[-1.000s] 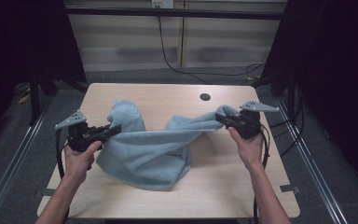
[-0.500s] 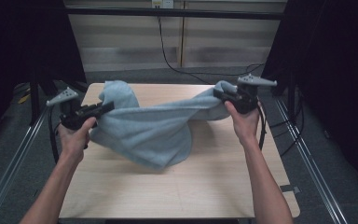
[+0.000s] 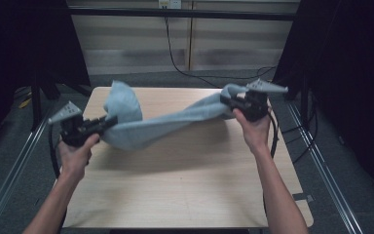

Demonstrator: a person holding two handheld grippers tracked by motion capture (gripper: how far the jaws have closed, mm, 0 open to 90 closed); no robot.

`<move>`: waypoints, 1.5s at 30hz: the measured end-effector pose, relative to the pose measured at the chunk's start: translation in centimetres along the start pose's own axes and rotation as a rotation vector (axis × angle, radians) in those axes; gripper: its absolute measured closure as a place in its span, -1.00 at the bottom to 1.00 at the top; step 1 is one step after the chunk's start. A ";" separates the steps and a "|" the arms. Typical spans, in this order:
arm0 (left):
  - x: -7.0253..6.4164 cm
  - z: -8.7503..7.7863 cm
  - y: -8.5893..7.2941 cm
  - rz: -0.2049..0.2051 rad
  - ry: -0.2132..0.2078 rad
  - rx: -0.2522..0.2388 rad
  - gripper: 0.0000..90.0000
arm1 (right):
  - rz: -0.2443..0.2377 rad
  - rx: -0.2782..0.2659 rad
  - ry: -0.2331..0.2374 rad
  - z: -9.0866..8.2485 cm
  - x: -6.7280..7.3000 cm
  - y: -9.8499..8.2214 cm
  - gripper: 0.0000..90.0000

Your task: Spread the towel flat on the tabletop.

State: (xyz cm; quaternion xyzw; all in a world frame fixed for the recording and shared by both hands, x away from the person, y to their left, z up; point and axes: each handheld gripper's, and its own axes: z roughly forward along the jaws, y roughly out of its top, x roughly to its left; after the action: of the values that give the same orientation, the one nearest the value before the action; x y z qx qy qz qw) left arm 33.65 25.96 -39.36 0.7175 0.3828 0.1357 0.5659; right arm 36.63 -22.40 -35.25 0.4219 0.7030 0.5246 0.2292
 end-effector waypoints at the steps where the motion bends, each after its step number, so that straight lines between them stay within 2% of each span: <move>1: -0.3 0.1 -2.3 -0.013 -0.009 0.039 0.68 | 0.011 0.047 0.012 -0.1 0.2 -3.0 0.75; 2: -0.3 0.1 -2.3 -0.013 -0.009 0.039 0.68 | 0.011 0.047 0.012 -0.1 0.2 -3.0 0.75; 4: -0.8 0.1 -4.0 -0.019 -0.018 0.068 0.68 | 0.025 0.088 0.022 -0.3 0.5 -5.5 0.74; 5: -1.3 0.1 -5.3 -0.027 -0.038 0.107 0.66 | 0.028 0.116 0.026 -0.7 0.7 -7.4 0.74; 7: -1.6 0.1 -5.9 -0.020 -0.043 0.123 0.64 | 0.046 0.134 0.033 -1.2 0.9 -8.9 0.72; 9: -2.2 -0.1 -7.2 -0.018 -0.063 0.160 0.62 | 0.043 0.148 0.030 -1.5 1.1 -9.6 0.71; 10: -2.7 -0.4 -8.2 -0.014 -0.070 0.192 0.61 | 0.035 0.166 0.032 -2.4 1.6 -10.8 0.68; 11: -2.7 -0.4 -8.2 -0.014 -0.070 0.192 0.59 | 0.035 0.166 0.032 -2.4 1.6 -10.8 0.68; 12: -3.0 -0.5 -8.5 -0.011 -0.083 0.209 0.57 | 0.039 0.188 0.034 -3.4 1.9 -11.9 0.64; 13: -3.4 -0.9 -9.3 0.001 -0.086 0.234 0.56 | 0.046 0.202 0.034 -3.9 2.1 -12.4 0.60; 14: -3.4 -0.9 -9.3 0.001 -0.086 0.234 0.54 | 0.046 0.202 0.034 -3.9 2.1 -12.4 0.60; 15: -3.6 -1.4 -9.8 0.006 -0.114 0.239 0.51 | 0.034 0.232 0.027 -4.8 2.6 -13.1 0.54; 16: -3.6 -1.4 -9.8 0.006 -0.114 0.239 0.48 | 0.034 0.232 0.027 -4.8 2.6 -13.1 0.54; 17: -3.7 -1.6 -9.8 0.006 -0.113 0.235 0.46 | 0.024 0.255 0.021 -5.8 3.0 -13.7 0.45; 18: -3.6 -1.8 -9.7 0.001 -0.119 0.223 0.46 | 0.024 0.255 0.021 -5.8 3.0 -13.7 0.45; 19: -3.5 -2.0 -9.5 -0.011 -0.134 0.206 0.44 | 0.033 0.259 0.017 -6.4 3.1 -13.9 0.38; 20: -3.3 -2.2 -9.1 -0.015 -0.128 0.186 0.40 | 0.063 0.255 -0.001 -7.6 3.1 -14.2 0.30; 21: -3.3 -2.2 -9.1 -0.015 -0.128 0.186 0.38 | 0.063 0.255 -0.001 -7.6 3.1 -14.2 0.30; 22: -3.2 -2.1 -8.8 -0.012 -0.127 0.179 0.38 | 0.067 0.245 -0.010 -8.3 3.0 -14.3 0.30; 23: -2.9 -1.7 -8.3 -0.007 -0.121 0.169 0.37 | 0.070 0.229 -0.029 -9.5 2.9 -14.3 0.26; 24: -2.7 -1.5 -8.1 -0.010 -0.116 0.164 0.37 | 0.079 0.220 -0.040 -10.0 2.9 -14.3 0.26; 26: -2.2 -0.6 -7.6 -0.001 -0.108 0.169 0.37 | 0.083 0.220 -0.031 -10.5 3.0 -14.4 0.26; 28: -1.6 0.4 -7.2 0.000 -0.089 0.174 0.39 | 0.082 0.231 -0.017 -10.3 3.3 -14.7 0.26; 30: -0.7 1.4 -7.0 -0.019 -0.077 0.179 0.43 | 0.071 0.249 0.004 -9.5 3.8 -15.2 0.25; 31: -0.7 1.4 -7.0 -0.019 -0.077 0.179 0.45 | 0.071 0.249 0.004 -9.5 3.8 -15.2 0.25; 32: -0.2 1.8 -7.1 -0.027 -0.079 0.183 0.45 | 0.073 0.261 0.023 -8.9 4.1 -15.5 0.24; 33: 0.2 2.3 -7.3 -0.034 -0.078 0.193 0.46 | 0.067 0.304 0.056 -7.7 5.0 -16.2 0.20; 34: 0.7 2.9 -8.0 -0.041 -0.084 0.229 0.46 | 0.058 0.328 0.077 -7.1 5.4 -16.6 0.18; 37: 0.7 3.2 -8.8 -0.038 -0.080 0.265 0.43 | 0.047 0.359 0.104 -6.1 6.1 -17.1 0.09; 38: 0.7 3.4 -9.4 -0.023 -0.085 0.298 0.41 | 0.026 0.384 0.120 -5.2 6.5 -17.4 0.02; 42: 0.4 3.7 -10.0 -0.024 -0.081 0.320 0.40 | -0.015 0.420 0.082 -4.0 6.3 -17.8 -0.03; 43: 0.4 3.7 -10.0 -0.024 -0.081 0.320 0.41 | -0.032 0.443 0.062 -3.7 6.3 -18.0 0.04; 45: 0.1 3.8 -10.1 -0.025 -0.092 0.325 0.43 | -0.095 0.443 0.031 -3.6 6.3 -18.0 0.28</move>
State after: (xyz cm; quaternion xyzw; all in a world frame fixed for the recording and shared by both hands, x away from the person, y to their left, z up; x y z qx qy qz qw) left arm 32.10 24.04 -49.81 0.8002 0.3821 0.0320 0.4611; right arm 24.12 -20.79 -49.99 0.4202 0.8236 0.3525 0.1447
